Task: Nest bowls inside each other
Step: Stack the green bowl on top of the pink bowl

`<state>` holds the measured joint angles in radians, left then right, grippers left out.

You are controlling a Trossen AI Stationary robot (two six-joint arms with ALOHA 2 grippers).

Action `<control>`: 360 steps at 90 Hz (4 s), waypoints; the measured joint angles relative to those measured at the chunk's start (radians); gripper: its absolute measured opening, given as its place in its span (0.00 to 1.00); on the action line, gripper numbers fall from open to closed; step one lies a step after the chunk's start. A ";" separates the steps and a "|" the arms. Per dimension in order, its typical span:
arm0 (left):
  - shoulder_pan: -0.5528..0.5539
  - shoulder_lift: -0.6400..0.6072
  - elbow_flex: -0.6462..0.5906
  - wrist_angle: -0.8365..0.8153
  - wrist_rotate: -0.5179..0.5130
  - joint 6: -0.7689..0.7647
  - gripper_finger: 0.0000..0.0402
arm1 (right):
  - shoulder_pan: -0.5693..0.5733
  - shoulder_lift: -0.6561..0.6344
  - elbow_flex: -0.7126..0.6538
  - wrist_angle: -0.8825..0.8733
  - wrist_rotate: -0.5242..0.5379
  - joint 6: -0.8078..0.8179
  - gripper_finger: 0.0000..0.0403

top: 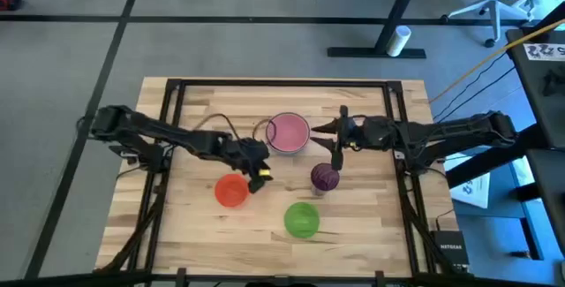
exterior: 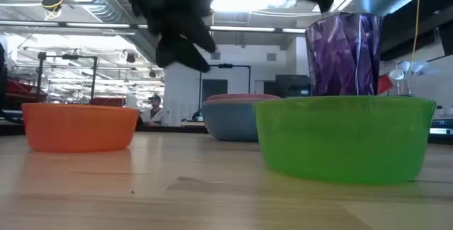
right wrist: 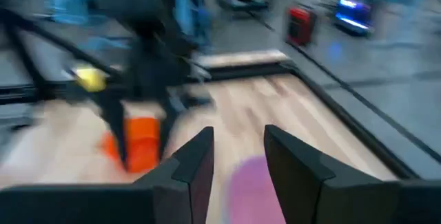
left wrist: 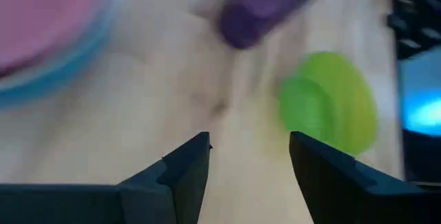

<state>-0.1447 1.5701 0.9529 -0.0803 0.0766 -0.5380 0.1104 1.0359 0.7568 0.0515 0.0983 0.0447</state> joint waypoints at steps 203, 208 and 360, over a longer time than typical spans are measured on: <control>-0.011 -0.152 0.175 -0.292 -0.222 0.154 0.45 | 0.463 0.591 0.218 -0.231 -0.148 0.546 0.28; -0.011 -0.176 0.175 -0.317 -0.243 0.156 0.45 | 0.456 0.620 0.272 -0.265 -0.160 0.520 0.28; -0.222 -0.333 0.173 -0.527 -0.570 0.013 0.45 | 0.449 1.116 0.886 -0.860 -0.144 0.548 0.22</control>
<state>-0.3664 1.2367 1.1255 -0.6077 -0.4939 -0.5247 0.5598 2.1524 1.6428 -0.8086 -0.0460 0.5928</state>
